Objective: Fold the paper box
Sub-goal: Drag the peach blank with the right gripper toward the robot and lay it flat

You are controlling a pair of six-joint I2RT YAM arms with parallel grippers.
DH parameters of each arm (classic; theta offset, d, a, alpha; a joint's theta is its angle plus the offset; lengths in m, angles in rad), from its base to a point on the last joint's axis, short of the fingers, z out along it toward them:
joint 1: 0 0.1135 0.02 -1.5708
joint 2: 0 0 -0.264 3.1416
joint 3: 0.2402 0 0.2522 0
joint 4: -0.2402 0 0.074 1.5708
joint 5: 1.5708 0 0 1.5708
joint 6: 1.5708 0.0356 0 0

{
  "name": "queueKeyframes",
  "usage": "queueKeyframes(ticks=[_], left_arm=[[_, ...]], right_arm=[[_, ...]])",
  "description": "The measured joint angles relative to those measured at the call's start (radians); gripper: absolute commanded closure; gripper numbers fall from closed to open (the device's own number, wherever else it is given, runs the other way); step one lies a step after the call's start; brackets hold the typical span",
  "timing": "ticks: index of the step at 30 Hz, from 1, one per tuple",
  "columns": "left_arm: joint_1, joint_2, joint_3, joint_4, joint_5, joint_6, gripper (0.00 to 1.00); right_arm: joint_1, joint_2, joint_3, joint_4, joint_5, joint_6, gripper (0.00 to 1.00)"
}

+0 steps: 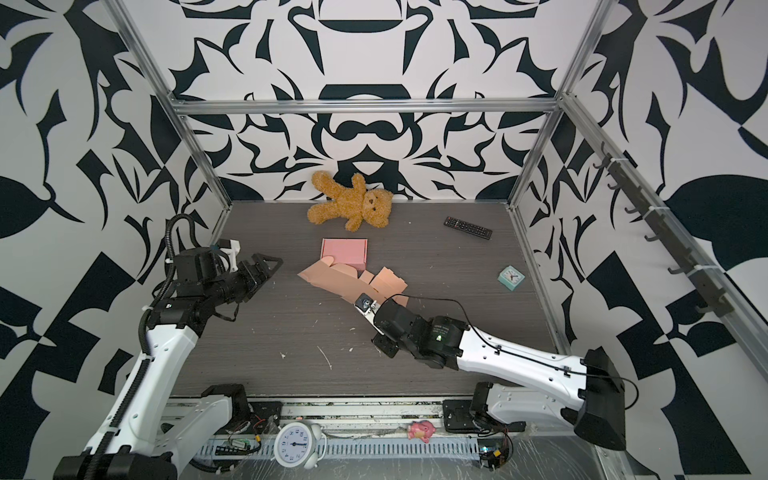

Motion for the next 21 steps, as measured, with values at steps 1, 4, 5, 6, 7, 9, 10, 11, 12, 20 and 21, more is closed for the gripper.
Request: queueKeyframes(ticks=[1, 4, 5, 6, 7, 9, 10, 11, 12, 20, 21], left_arm=[[0.000, -0.003, 0.000, 0.000, 0.000, 0.002, 0.08], [0.000, -0.004, 0.000, 0.000, 0.003, 0.006, 0.08], [0.000, -0.004, 0.000, 0.000, 0.005, 0.008, 0.08], [0.000, -0.004, 0.000, 0.000, 0.006, 0.010, 0.08], [0.000, -0.004, 0.000, 0.000, 0.008, 0.011, 0.08], [0.000, -0.004, 0.000, 0.000, 0.008, 0.013, 0.08], [0.000, -0.004, 0.000, 0.000, 0.007, 0.013, 0.08], [0.000, -0.004, 0.000, 0.000, 0.006, 0.013, 0.08], [0.000, -0.004, -0.001, 0.000, 0.004, 0.013, 0.08], [0.000, 0.005, -0.017, 0.006, 0.004, 0.014, 0.08], [0.000, 0.005, -0.022, 0.006, 0.004, 0.014, 0.08]], right_arm=[[0.006, 0.014, 0.000, 0.000, -0.014, -0.007, 1.00], [0.032, 0.064, 0.001, -0.002, -0.042, -0.030, 1.00], [0.039, 0.080, 0.002, -0.005, -0.047, -0.036, 1.00], [0.047, 0.099, 0.005, -0.009, -0.052, -0.046, 1.00], [0.056, 0.116, 0.007, -0.014, -0.056, -0.053, 1.00], [0.075, 0.145, 0.014, -0.026, -0.062, -0.067, 1.00], [0.085, 0.156, 0.017, -0.032, -0.064, -0.075, 1.00], [0.093, 0.163, 0.018, -0.034, -0.065, -0.079, 1.00], [0.104, 0.168, 0.019, -0.036, -0.067, -0.084, 1.00], [0.136, 0.202, 0.028, -0.054, -0.098, -0.109, 1.00], [0.138, 0.208, 0.029, -0.054, -0.101, -0.111, 0.97]])
